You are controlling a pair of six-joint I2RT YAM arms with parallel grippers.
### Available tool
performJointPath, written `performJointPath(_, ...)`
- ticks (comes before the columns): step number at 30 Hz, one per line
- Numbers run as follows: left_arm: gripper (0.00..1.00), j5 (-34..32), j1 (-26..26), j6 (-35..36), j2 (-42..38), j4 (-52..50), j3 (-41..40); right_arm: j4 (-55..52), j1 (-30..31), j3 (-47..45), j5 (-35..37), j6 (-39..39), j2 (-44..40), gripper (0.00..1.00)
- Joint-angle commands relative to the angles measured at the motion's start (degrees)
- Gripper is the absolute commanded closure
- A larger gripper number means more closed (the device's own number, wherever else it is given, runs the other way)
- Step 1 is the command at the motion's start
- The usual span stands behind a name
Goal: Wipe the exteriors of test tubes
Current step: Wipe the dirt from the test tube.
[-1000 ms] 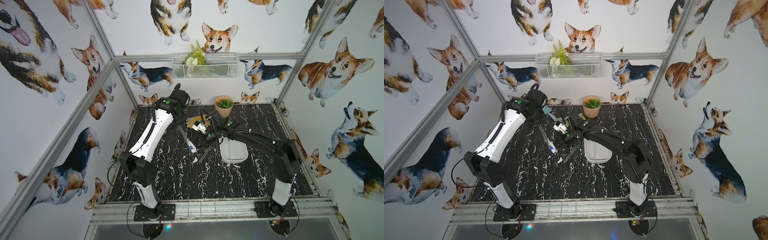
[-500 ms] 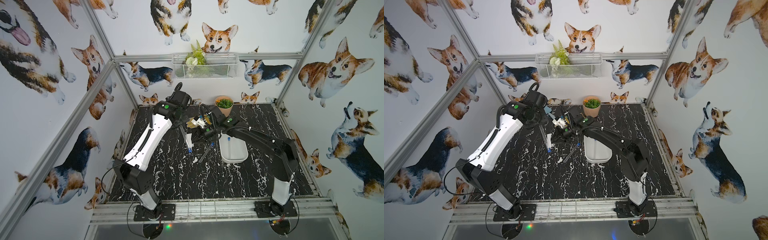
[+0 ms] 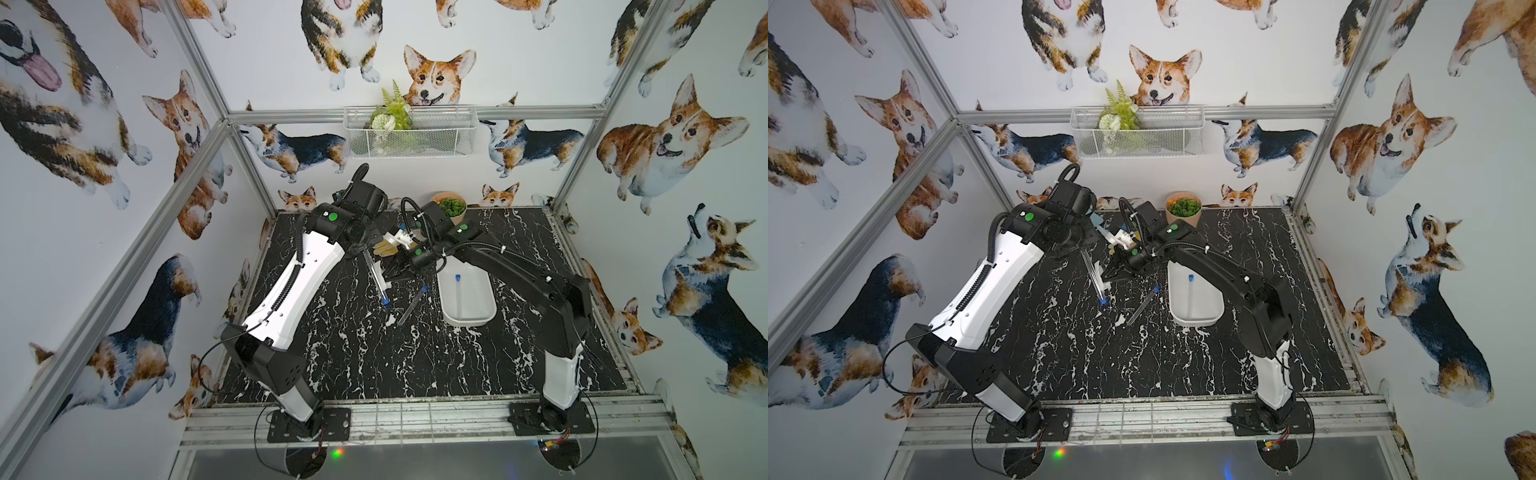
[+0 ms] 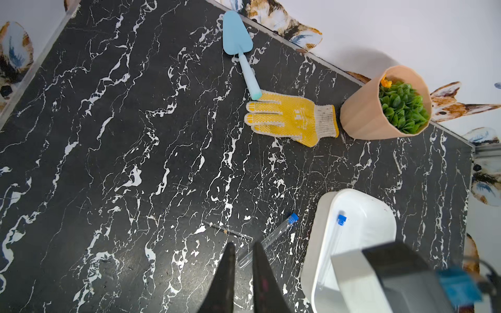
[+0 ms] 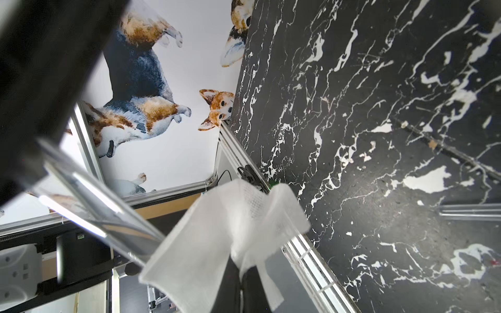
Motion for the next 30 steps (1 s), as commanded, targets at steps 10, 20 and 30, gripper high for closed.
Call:
performJointPath(10,0.89,2.26,0.29,1.05,2.86,0.21,2.75,-0.62,0.12,1.08,0.34,-1.74,-0.74,1.00)
performJointPath(20,0.89,1.55,-0.74,2.58,1.52,-0.09,1.98,-4.07,0.03,12.68,0.16,-3.03,6.33,1.00)
performJointPath(30,0.89,0.74,1.50,4.46,2.78,1.65,4.31,0.73,3.43,-8.79,2.64,-2.04,-6.35,1.00)
